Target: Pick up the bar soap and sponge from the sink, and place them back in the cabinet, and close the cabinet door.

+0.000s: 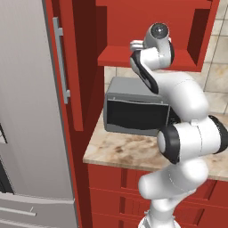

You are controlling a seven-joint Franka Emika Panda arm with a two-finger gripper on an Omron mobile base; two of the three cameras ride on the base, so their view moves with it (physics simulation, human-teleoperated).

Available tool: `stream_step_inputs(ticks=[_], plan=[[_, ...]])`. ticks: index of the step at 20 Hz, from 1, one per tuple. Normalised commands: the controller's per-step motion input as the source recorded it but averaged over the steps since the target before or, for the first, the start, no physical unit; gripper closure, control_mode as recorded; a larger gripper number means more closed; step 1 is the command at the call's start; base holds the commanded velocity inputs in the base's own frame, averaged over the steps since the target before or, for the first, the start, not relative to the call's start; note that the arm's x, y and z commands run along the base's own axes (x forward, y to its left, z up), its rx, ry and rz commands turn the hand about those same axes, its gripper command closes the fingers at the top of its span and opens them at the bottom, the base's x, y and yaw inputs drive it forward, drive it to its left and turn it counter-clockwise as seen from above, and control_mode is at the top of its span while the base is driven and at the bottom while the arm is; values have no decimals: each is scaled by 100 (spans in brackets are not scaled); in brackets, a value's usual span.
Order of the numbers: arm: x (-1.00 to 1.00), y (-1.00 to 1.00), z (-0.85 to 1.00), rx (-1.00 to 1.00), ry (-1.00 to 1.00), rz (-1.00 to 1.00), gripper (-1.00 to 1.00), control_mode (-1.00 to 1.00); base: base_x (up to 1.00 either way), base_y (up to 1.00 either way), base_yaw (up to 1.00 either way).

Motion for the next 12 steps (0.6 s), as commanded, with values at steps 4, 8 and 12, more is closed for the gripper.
stream_step_inputs(ticks=[4,8,12], plan=[[35,0,0,0,0,0,100,-100,0,0,0],[35,0,0,0,0,0,100,-100,0,0,0],[41,0,-5,0,0,0,100,-100,0,0,0]])
